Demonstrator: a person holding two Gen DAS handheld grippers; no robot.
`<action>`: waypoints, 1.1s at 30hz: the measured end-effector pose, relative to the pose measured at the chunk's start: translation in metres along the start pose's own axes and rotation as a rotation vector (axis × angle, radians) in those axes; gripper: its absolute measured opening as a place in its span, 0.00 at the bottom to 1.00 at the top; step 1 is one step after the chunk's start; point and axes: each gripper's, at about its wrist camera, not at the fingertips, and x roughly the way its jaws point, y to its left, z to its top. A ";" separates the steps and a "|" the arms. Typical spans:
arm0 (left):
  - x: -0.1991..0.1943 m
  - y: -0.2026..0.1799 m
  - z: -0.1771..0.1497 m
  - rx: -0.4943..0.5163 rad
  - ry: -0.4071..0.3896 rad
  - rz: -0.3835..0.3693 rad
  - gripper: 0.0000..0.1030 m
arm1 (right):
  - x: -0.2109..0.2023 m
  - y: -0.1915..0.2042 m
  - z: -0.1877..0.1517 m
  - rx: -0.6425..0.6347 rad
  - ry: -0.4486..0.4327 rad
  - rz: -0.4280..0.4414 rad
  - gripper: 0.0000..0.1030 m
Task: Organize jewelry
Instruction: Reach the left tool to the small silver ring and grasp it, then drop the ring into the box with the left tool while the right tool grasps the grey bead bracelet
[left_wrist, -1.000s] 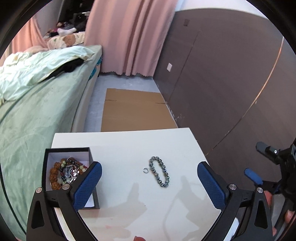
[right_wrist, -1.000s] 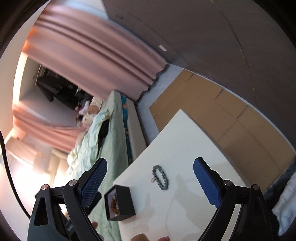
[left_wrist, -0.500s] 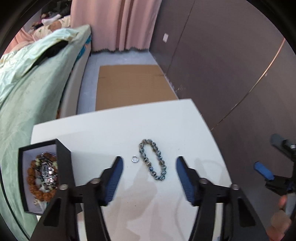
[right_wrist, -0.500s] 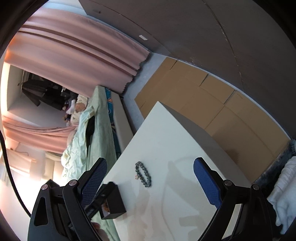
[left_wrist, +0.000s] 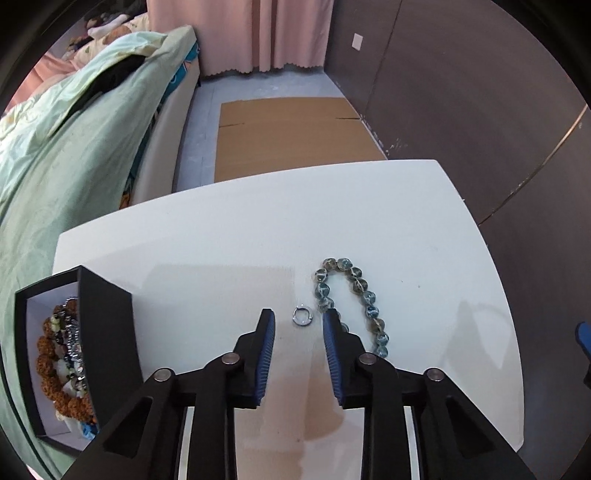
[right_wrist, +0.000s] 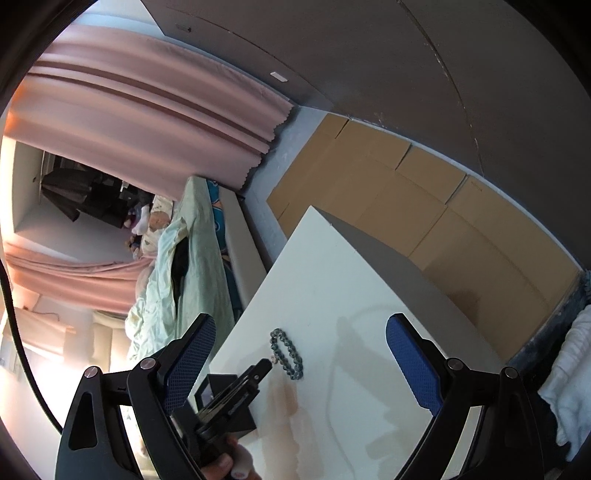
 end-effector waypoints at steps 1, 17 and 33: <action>0.003 0.000 0.001 -0.001 0.006 0.002 0.26 | 0.000 0.000 0.000 0.004 0.003 0.002 0.92; 0.005 0.010 0.002 -0.009 -0.019 0.004 0.12 | 0.034 0.010 -0.007 -0.052 0.087 -0.051 0.80; -0.063 0.072 -0.005 -0.111 -0.149 -0.100 0.12 | 0.086 0.052 -0.035 -0.326 0.182 -0.183 0.63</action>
